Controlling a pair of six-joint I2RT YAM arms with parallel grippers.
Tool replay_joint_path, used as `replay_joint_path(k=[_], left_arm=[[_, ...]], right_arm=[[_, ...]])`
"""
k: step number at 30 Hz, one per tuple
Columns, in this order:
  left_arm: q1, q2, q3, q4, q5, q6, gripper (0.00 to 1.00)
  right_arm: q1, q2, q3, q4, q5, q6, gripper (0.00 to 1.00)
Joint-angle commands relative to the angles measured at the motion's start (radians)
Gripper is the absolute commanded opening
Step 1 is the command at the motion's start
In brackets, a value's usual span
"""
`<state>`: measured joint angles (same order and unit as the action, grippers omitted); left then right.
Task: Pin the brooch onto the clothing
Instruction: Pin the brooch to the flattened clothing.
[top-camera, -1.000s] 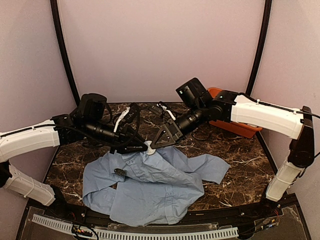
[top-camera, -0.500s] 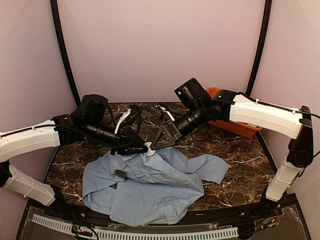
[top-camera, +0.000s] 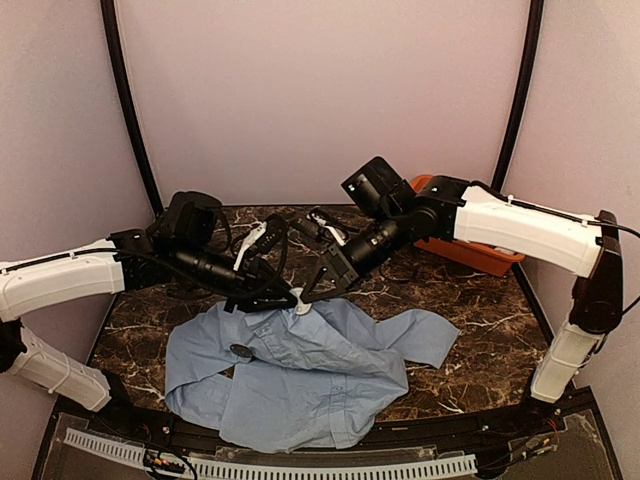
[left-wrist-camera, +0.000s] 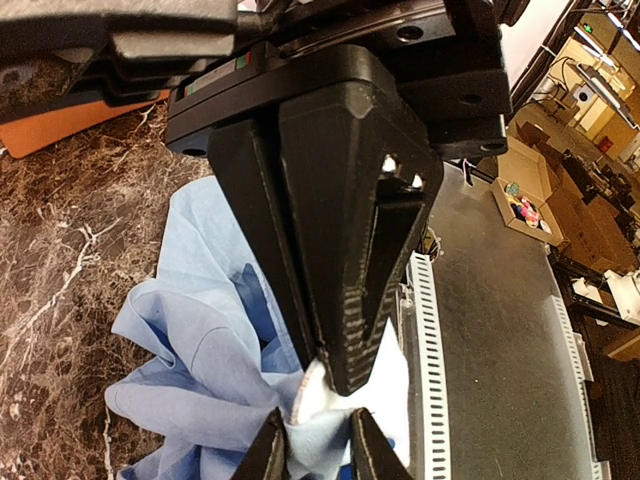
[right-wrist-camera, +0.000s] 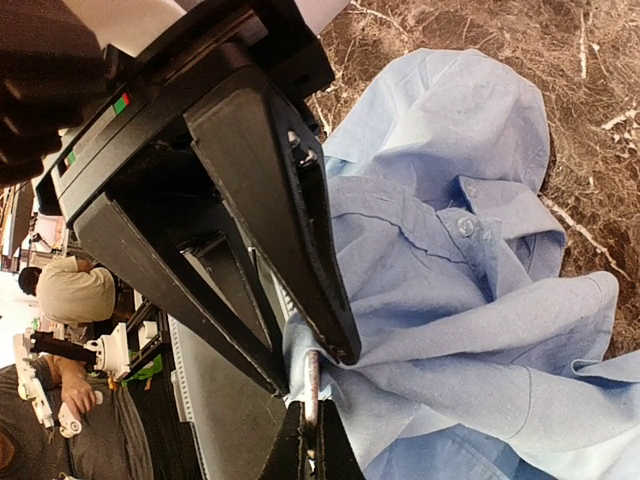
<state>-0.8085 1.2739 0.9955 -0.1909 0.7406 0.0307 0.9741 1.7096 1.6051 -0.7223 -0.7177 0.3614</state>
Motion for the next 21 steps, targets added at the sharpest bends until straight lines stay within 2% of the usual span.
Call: replay_joint_path(k=[1,21], left_arm=[[-0.007,0.019,0.028,-0.049,-0.042,0.015,0.22],[-0.028,0.011,0.043,-0.075,-0.126,0.019,0.23]], right_arm=[[0.02,0.011,0.05,0.022,0.006,-0.028,0.0],[0.022,0.026,0.081,0.037,-0.037,0.012,0.0]])
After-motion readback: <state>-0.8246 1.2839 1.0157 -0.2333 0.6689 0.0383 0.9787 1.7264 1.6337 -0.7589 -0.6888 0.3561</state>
